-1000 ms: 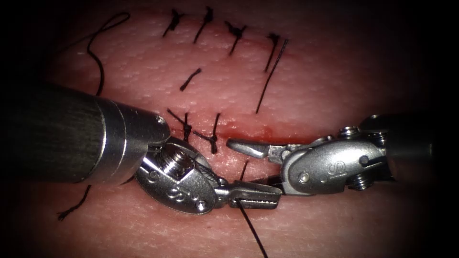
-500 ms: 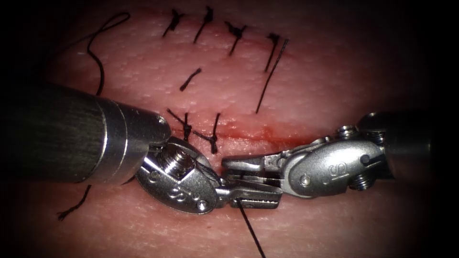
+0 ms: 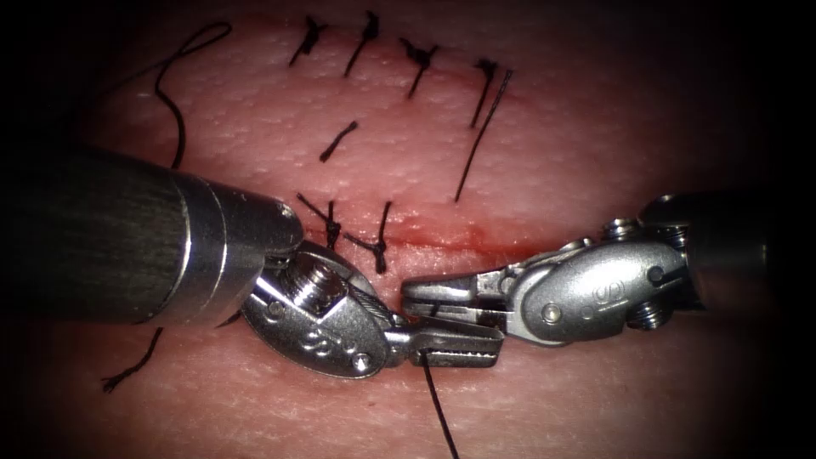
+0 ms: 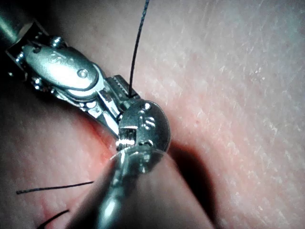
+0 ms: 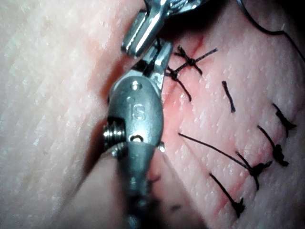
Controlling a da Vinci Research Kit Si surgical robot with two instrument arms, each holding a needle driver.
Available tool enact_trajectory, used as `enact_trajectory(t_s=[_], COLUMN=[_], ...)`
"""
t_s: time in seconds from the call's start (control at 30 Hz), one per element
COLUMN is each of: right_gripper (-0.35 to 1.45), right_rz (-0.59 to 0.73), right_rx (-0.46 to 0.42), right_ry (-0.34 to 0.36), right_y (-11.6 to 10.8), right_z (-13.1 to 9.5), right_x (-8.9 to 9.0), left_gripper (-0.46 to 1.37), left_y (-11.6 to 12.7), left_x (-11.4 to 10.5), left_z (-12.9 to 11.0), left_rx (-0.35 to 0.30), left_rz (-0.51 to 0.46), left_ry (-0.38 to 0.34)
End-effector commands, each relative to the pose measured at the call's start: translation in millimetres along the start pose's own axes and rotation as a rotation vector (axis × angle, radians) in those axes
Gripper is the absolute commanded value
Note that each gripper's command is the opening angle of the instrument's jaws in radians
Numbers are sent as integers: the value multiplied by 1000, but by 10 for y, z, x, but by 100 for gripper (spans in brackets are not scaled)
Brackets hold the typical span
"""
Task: Wound Closure
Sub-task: Handoff a longer length of suture to the left tool with the right tool.
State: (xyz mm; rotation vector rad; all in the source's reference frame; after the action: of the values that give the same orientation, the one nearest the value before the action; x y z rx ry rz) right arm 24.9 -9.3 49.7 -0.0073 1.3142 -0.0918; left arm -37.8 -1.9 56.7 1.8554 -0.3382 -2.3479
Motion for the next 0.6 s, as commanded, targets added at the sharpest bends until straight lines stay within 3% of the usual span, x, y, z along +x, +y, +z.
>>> enact_trajectory(t_s=[0.03,0.13,0.2,0.3,0.47,0.6], right_gripper=[-35,-35,-35,-35,-35,-35], right_rz=[7,26,46,53,66,73], right_rx=[-3,-9,-14,-28,-56,-79], right_ry=[-4,-8,-12,-22,-55,-76], right_y=[0,3,5,9,22,33], right_z=[-1,-2,-3,-5,-14,-22], right_x=[-1,-2,-3,-5,-20,-33], left_gripper=[17,71,98,124,133,133], left_y=[1,1,1,0,-4,-3], left_x=[0,1,1,2,9,18], left_z=[0,2,3,4,2,1], left_rx=[1,20,41,76,122,129], left_rz=[-12,-42,-49,-53,-66,-49], left_ry=[-6,-27,-40,-70,-114,-98])
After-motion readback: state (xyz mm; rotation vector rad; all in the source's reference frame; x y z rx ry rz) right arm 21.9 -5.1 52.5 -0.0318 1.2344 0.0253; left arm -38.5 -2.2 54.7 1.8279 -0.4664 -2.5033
